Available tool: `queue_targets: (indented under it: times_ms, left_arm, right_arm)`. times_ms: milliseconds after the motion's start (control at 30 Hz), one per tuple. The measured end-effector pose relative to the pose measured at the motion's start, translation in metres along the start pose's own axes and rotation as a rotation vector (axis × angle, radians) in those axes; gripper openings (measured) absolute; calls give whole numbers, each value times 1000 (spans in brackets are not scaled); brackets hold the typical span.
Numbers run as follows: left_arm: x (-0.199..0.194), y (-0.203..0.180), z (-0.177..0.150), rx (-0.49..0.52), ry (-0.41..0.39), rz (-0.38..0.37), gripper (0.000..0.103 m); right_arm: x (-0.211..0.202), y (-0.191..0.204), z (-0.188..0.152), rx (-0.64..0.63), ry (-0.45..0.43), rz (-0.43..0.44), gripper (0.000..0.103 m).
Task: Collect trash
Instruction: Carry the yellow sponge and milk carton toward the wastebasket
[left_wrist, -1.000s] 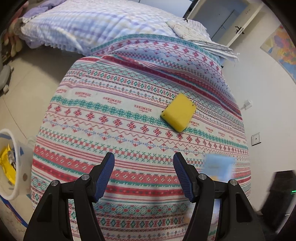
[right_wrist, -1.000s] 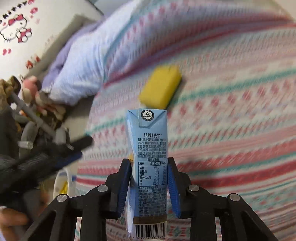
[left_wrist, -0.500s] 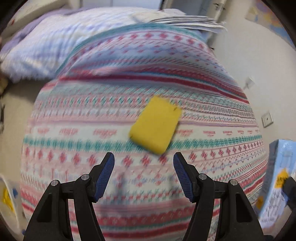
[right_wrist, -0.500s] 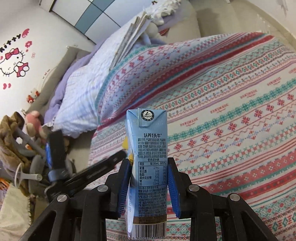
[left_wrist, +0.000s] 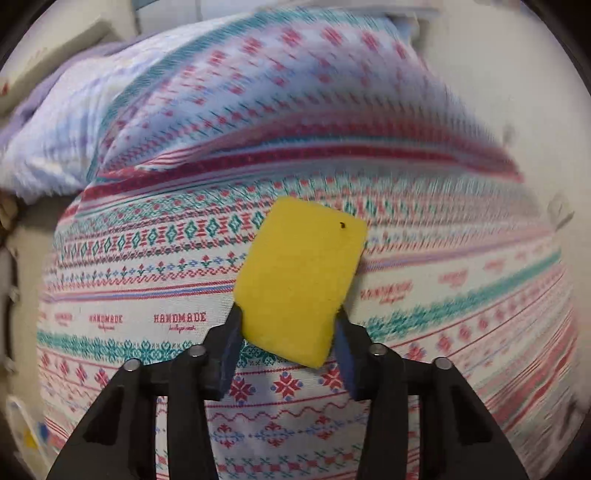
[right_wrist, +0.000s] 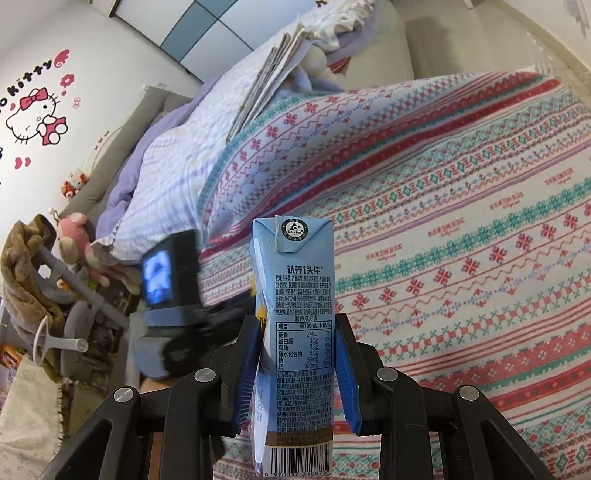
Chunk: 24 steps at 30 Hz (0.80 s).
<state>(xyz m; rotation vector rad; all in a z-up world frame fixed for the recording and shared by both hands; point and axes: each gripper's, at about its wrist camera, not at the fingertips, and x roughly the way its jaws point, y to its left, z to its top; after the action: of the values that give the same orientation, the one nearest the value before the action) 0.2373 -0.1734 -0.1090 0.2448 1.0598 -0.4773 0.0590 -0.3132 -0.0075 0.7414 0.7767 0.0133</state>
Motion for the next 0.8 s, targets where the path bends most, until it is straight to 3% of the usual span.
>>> queue_targets:
  times_ms: [267, 800]
  left_arm:
    - [-47, 4, -11, -38, -39, -46, 42]
    - [-163, 23, -89, -29, -152, 70, 42]
  right_arm:
    - [3, -10, 2, 10, -9, -35, 35]
    - [3, -7, -7, -12, -18, -75, 35]
